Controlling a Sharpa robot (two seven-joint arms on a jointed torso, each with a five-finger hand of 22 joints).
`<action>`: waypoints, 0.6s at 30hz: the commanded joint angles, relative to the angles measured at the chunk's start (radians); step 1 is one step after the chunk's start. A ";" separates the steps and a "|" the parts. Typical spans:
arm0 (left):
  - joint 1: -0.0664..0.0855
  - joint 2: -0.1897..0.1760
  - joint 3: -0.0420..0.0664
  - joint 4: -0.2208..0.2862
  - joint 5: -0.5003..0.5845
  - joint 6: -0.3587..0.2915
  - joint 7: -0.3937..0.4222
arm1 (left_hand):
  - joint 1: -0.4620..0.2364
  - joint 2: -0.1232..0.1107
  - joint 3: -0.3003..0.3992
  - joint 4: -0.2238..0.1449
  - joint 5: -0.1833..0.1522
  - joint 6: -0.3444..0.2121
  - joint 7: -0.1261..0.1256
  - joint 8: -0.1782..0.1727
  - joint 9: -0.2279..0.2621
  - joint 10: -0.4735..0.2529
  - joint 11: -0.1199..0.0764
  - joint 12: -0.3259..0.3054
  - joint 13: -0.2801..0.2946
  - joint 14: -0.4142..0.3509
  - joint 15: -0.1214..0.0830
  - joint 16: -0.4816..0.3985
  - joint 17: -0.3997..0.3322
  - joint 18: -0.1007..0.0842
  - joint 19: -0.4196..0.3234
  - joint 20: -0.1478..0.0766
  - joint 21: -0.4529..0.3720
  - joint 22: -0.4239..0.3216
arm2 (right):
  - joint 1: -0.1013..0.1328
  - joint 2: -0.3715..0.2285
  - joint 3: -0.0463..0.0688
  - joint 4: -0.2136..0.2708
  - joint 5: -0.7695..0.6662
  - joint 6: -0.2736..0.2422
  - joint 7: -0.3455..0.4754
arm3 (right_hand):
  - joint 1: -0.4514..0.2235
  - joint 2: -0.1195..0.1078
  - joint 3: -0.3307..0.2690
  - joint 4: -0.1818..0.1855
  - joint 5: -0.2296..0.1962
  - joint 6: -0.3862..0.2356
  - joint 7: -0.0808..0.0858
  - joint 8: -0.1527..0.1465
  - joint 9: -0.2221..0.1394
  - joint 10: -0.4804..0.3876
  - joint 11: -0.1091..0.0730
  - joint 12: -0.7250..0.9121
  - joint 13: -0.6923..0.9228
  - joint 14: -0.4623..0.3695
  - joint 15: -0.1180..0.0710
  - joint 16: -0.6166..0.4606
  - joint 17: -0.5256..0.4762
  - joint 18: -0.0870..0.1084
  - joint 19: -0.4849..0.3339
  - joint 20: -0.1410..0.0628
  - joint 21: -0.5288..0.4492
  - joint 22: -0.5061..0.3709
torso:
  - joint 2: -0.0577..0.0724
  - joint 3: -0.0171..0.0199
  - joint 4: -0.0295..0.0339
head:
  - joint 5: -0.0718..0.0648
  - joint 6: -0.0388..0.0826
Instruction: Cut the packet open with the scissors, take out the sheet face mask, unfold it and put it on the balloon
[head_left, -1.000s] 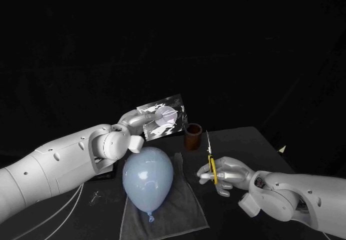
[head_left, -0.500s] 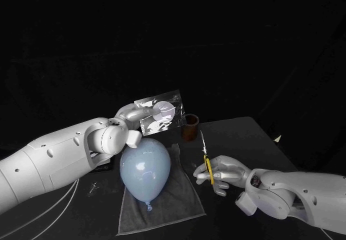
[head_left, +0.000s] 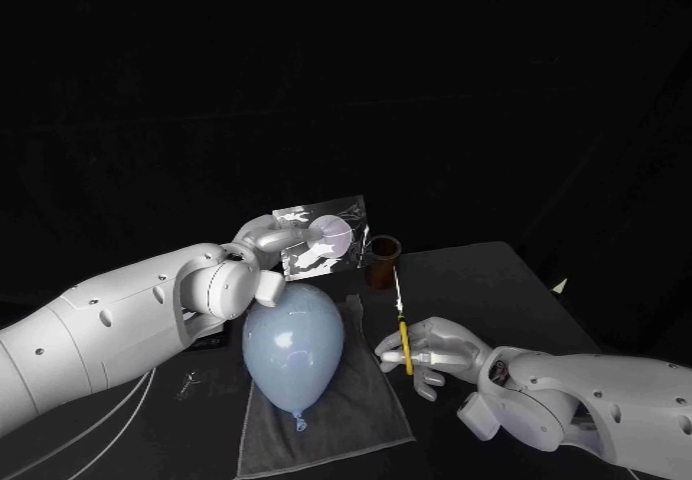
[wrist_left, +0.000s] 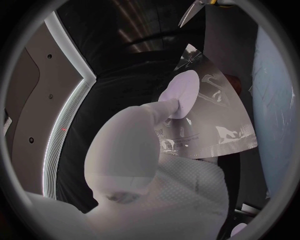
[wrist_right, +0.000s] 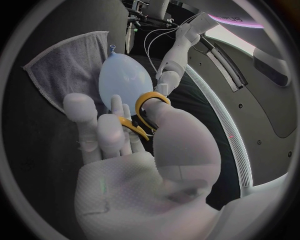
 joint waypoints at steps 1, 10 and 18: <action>0.001 0.003 0.001 0.003 -0.037 -0.007 0.001 | -0.006 0.004 0.002 -0.001 0.003 0.007 0.000 0.003 0.137 0.005 0.000 0.000 0.001 0.006 -0.003 -0.004 0.001 0.015 0.009 0.000 0.003 0.001 | 0.006 0.011 0.001 -0.003 0.043 -0.050 0.004 | 0.000 -0.008 -0.018 0.005 0.001 -0.017 0.004 -0.010 -0.004 -0.022 0.006 -0.001 -0.001 -0.012 0.005 -0.008 -0.011 0.022 -0.014 0.002 -0.021 -0.014 | -0.001 -0.0005 -0.0011 | 0.004 0.003; 0.001 0.006 0.001 -0.001 -0.039 -0.008 0.003 | -0.008 0.003 0.004 -0.003 0.004 0.007 0.000 0.003 0.139 0.006 0.000 0.000 0.001 0.007 -0.003 -0.004 0.002 0.015 0.009 0.000 0.004 0.001 | 0.010 0.036 0.001 -0.013 0.070 -0.064 -0.021 | -0.005 -0.007 -0.067 0.019 -0.001 -0.045 0.016 -0.026 -0.010 -0.061 0.017 0.005 0.000 -0.031 0.016 -0.010 -0.027 0.028 -0.034 0.014 -0.059 -0.041 | -0.001 -0.0014 -0.0002 | 0.013 0.008; 0.001 0.006 0.001 -0.007 -0.038 -0.009 0.004 | -0.010 0.003 0.005 -0.004 0.004 0.008 -0.001 0.003 0.140 0.007 -0.001 0.000 0.001 0.008 -0.003 -0.004 0.002 0.015 0.009 0.000 0.004 0.001 | 0.011 0.052 0.001 -0.019 0.068 -0.071 -0.047 | -0.010 -0.005 -0.097 0.030 -0.002 -0.057 0.021 -0.030 -0.011 -0.079 0.022 0.010 0.000 -0.040 0.021 -0.008 -0.033 0.031 -0.041 0.019 -0.071 -0.050 | -0.001 -0.0010 -0.0004 | 0.018 0.006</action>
